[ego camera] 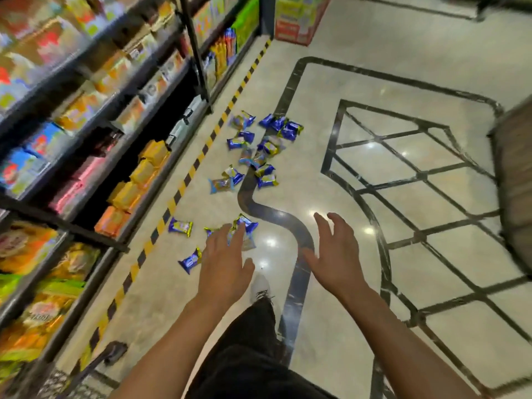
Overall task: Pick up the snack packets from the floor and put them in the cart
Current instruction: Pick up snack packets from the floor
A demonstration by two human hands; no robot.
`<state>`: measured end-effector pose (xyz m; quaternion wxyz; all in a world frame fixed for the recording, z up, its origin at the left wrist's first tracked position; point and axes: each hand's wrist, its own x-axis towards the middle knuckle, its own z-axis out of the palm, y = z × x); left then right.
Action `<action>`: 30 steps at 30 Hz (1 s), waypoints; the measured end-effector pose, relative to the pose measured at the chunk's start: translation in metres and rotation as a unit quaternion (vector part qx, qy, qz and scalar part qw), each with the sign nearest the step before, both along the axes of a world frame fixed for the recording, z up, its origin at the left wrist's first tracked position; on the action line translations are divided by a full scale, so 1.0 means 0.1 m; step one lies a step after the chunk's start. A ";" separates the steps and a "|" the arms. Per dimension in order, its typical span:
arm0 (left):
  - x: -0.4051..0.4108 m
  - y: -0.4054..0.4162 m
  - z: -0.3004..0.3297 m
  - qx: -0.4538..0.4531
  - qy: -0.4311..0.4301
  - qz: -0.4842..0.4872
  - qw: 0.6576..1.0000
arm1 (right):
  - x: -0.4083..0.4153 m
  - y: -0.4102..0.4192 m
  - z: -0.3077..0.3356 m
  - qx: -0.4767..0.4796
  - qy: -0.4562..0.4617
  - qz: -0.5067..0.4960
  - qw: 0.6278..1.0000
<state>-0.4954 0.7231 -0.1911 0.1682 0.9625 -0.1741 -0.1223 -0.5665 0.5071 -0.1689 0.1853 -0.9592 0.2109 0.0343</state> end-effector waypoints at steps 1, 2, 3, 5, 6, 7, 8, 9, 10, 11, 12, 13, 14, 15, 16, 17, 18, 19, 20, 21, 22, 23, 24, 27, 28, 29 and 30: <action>0.16 -0.10 0.00 0.008 -0.006 -0.007 1.000 | 0.10 -0.10 -0.02 -0.018 0.005 0.006 1.000; 0.31 -0.20 0.00 0.019 -0.012 -0.019 1.000 | 0.19 -0.20 -0.04 -0.040 0.015 0.012 0.999; 0.46 -0.30 0.01 0.031 -0.018 -0.033 0.999 | 0.28 -0.29 -0.04 -0.059 0.029 0.016 0.998; 0.75 -0.53 0.03 0.045 -0.019 -0.056 0.997 | 0.46 -0.47 -0.02 -0.079 0.042 0.014 0.996; 0.88 -0.66 0.04 0.045 -0.015 -0.063 0.997 | 0.55 -0.56 -0.01 -0.082 0.043 0.009 0.996; 1.01 -0.78 0.05 0.044 -0.014 -0.071 0.996 | 0.63 -0.64 0.00 -0.085 0.045 0.002 0.995; 1.13 -0.91 0.07 0.045 -0.016 -0.081 0.996 | 0.71 -0.74 0.01 -0.088 0.048 -0.006 0.995; 1.25 -1.03 0.10 0.048 -0.020 -0.094 0.994 | 0.78 -0.83 0.02 -0.088 0.051 -0.016 0.995; 1.36 -1.15 0.12 0.052 -0.023 -0.108 0.993 | 0.84 -0.92 0.03 -0.083 0.052 -0.026 0.995; 1.46 -1.27 0.14 0.054 -0.026 -0.120 0.991 | 0.89 -1.01 0.03 -0.076 0.053 -0.035 0.995; 1.55 -1.39 0.16 0.054 -0.028 -0.128 0.990 | 0.94 -1.11 0.04 -0.070 0.052 -0.043 0.995; 1.64 -1.51 0.17 0.054 -0.029 -0.134 0.989 | 0.98 -1.21 0.05 -0.067 0.049 -0.050 0.995; 1.71 -1.63 0.18 0.053 -0.028 -0.140 0.988 | 1.03 -1.32 0.05 -0.065 0.047 -0.055 0.995; 1.78 -1.74 0.18 0.052 -0.027 -0.146 0.988 | 1.08 -1.43 0.06 -0.064 0.048 -0.060 0.995; 1.83 -1.85 0.17 0.053 -0.028 -0.154 0.986 | 1.13 -1.54 0.04 -0.060 0.048 -0.064 0.995; 1.89 -1.97 0.15 0.055 -0.028 -0.158 0.985 | 1.19 -1.65 0.02 -0.057 0.047 -0.066 0.995; 1.94 -2.08 0.15 0.059 -0.026 -0.158 0.985 | 1.26 -1.77 -0.01 -0.054 0.046 -0.066 0.995; 1.98 -2.20 0.14 0.064 -0.021 -0.154 0.986 | 1.32 -1.89 -0.04 -0.052 0.049 -0.064 0.995; 2.02 -2.32 0.13 0.072 -0.016 -0.148 0.986 | 1.39 -2.01 -0.06 -0.050 0.050 -0.063 0.996; 2.07 -2.44 0.14 0.077 -0.015 -0.142 0.987 | 1.47 -2.13 -0.08 -0.045 0.047 -0.063 0.996; 2.11 -2.57 0.15 0.080 -0.015 -0.135 0.987 | 1.56 -2.25 -0.09 -0.036 0.043 -0.065 0.996; 2.15 -2.70 0.16 0.083 -0.014 -0.130 0.988 | 1.64 -2.38 -0.09 -0.024 0.040 -0.065 0.997; 2.19 -2.84 0.18 0.086 -0.016 -0.126 0.988 | 1.73 -2.51 -0.10 -0.013 0.037 -0.063 0.997; 2.33 -3.26 0.22 0.093 -0.009 -0.107 0.990 | 2.00 -2.94 -0.07 0.022 0.025 -0.045 0.998; 2.38 -3.41 0.24 0.093 -0.005 -0.096 0.991 | 2.09 -3.09 -0.06 0.031 0.021 -0.039 0.999; 2.43 -3.56 0.26 0.093 -0.005 -0.088 0.992 | 2.17 -3.24 -0.04 0.039 0.017 -0.035 0.998; 2.48 -3.71 0.29 0.093 -0.006 -0.081 0.992 | 2.25 -3.38 -0.02 0.048 0.012 -0.031 0.998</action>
